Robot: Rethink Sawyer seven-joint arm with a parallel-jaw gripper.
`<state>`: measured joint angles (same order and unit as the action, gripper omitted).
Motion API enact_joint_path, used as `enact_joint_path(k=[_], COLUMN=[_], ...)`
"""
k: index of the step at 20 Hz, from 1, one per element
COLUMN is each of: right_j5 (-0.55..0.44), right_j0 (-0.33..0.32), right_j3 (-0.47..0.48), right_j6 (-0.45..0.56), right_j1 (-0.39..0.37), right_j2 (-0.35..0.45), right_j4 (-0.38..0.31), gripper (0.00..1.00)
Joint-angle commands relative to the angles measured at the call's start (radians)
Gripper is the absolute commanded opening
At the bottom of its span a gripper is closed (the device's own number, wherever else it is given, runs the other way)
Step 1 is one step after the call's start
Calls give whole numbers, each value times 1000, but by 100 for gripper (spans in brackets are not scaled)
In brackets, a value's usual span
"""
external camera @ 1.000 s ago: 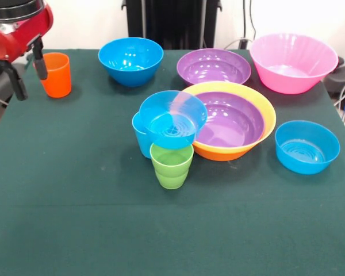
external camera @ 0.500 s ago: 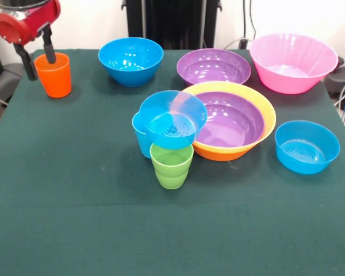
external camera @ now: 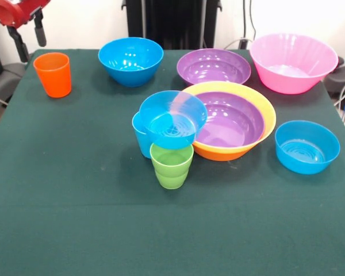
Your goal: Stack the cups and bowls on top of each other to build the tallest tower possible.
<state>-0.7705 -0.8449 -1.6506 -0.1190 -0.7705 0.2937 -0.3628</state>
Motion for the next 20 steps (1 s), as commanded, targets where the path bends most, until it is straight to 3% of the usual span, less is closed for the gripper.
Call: enact_joint_path(k=[1, 13, 17, 20], right_j5=[-22, 3, -40, -17], right_j0=[15, 15, 29, 21], right_j3=[-48, -62, -43, -47], right_j6=[29, -16, -2, -4], right_j1=[35, 63, 66, 76], right_j2=[96, 116, 85, 85], right_j4=[-65, -71, -107, -113], gripper=[100, 100, 100, 100])
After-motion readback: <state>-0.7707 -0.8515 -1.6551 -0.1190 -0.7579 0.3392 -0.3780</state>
